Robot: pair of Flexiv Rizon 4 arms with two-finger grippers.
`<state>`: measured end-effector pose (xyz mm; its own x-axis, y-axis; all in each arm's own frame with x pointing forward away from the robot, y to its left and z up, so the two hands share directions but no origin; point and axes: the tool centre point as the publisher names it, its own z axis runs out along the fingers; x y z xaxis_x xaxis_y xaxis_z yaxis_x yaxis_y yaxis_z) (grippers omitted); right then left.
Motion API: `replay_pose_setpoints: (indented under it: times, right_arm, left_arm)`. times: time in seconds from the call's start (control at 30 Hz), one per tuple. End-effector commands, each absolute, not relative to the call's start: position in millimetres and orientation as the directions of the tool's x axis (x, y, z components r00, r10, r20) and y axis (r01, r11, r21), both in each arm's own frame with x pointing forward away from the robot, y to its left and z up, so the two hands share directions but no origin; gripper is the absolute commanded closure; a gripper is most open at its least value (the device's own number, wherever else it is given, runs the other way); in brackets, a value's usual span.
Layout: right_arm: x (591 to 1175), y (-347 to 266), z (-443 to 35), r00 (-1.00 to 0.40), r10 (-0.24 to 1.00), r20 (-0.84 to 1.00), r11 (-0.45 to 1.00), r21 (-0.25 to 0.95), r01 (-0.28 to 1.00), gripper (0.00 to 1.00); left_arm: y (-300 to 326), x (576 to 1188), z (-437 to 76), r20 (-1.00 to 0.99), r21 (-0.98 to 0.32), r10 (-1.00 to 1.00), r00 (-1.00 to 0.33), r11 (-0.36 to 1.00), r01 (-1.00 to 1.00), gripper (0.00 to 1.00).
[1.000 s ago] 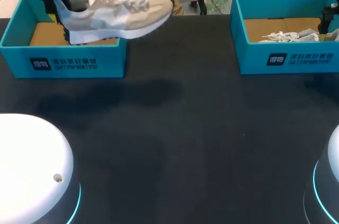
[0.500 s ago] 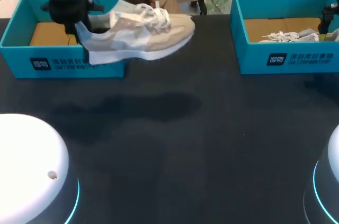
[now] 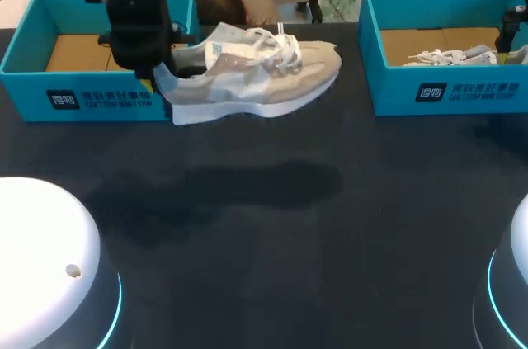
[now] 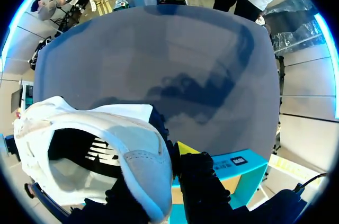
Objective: Take the shoe out of the shoebox, open the shoe tongue, remove and reinsert the insole, then place the shoe into the shoebox
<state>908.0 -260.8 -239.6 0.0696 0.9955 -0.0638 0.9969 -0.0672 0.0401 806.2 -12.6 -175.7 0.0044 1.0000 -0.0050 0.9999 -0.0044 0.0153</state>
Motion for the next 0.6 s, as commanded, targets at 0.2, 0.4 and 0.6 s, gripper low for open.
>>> replay_pose_setpoints:
  times: [0.2,0.4,0.6]
  right_arm:
    - [907.0,-260.4,-239.4,0.071,0.995,-0.065,-0.068,0.042,0.997,0.0]
    - [907.0,-260.4,-239.4,0.071,0.995,-0.065,-0.068,0.042,0.997,0.0]
    - [907.0,-260.4,-239.4,0.071,0.995,-0.065,-0.068,0.042,0.997,0.0]
  left_arm:
    - [-34.8,784.3,-186.6,0.0,0.079,0.999,0.036,-0.036,0.996,1.0]
    - [-53.1,766.6,-198.5,0.002,0.077,0.997,0.082,-0.082,0.994,1.0]
    - [-63.8,759.5,-212.8,-0.004,0.072,0.995,0.1,-0.099,0.992,1.0]
